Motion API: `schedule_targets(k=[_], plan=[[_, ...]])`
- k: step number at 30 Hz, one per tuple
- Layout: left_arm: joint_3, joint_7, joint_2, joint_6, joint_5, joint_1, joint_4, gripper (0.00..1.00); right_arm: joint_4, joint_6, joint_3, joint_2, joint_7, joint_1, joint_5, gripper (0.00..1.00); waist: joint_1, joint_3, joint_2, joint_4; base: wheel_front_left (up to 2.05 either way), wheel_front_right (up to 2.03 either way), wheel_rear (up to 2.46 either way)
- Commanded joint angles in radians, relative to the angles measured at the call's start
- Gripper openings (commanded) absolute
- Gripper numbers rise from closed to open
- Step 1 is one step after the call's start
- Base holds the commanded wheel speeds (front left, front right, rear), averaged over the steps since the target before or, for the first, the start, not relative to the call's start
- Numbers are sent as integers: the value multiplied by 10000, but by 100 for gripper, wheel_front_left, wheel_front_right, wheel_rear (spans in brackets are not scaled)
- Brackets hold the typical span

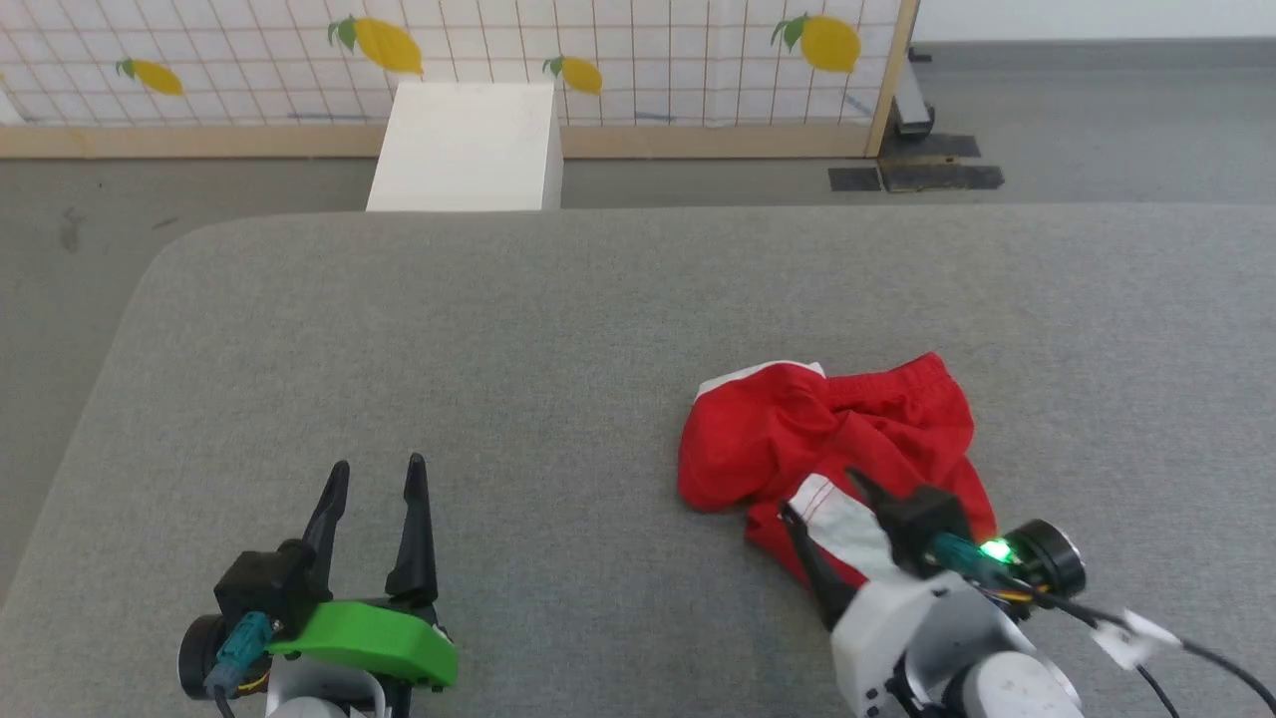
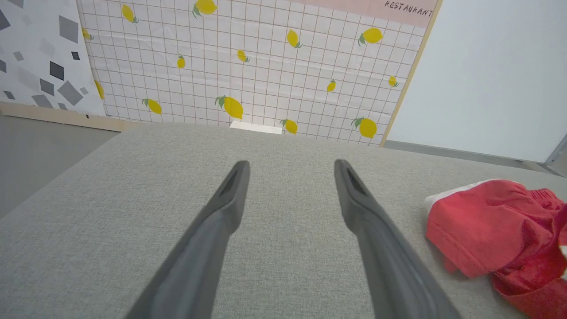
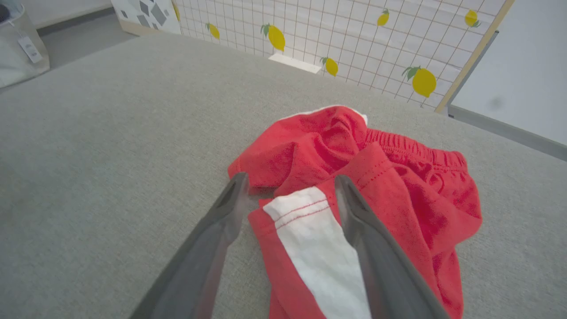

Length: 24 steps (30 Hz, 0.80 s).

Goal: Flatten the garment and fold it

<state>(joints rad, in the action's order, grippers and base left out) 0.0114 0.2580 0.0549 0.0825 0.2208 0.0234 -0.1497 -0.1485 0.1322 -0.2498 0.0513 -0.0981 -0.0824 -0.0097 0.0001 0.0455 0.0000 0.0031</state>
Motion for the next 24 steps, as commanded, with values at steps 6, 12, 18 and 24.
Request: schedule_targets(k=[6,12,18,24], plan=[[171,38,-45,-46,232,288,166,100,-1115,-15,-672,292,-2506,-1080,-424,100,-1,607,0,431,0,0,0],[244,38,-46,-137,360,377,183,100,-1444,-15,-699,386,-4034,-1508,-699,11,-1,814,0,614,0,0,0],[268,38,-46,-202,402,373,118,100,-881,-15,-666,204,-3837,-1390,-232,0,-1,693,0,623,0,0,0],[48,38,-46,-228,293,272,147,100,520,-15,-1555,49,-2946,-1868,1151,0,-1,378,0,297,0,0,0]])
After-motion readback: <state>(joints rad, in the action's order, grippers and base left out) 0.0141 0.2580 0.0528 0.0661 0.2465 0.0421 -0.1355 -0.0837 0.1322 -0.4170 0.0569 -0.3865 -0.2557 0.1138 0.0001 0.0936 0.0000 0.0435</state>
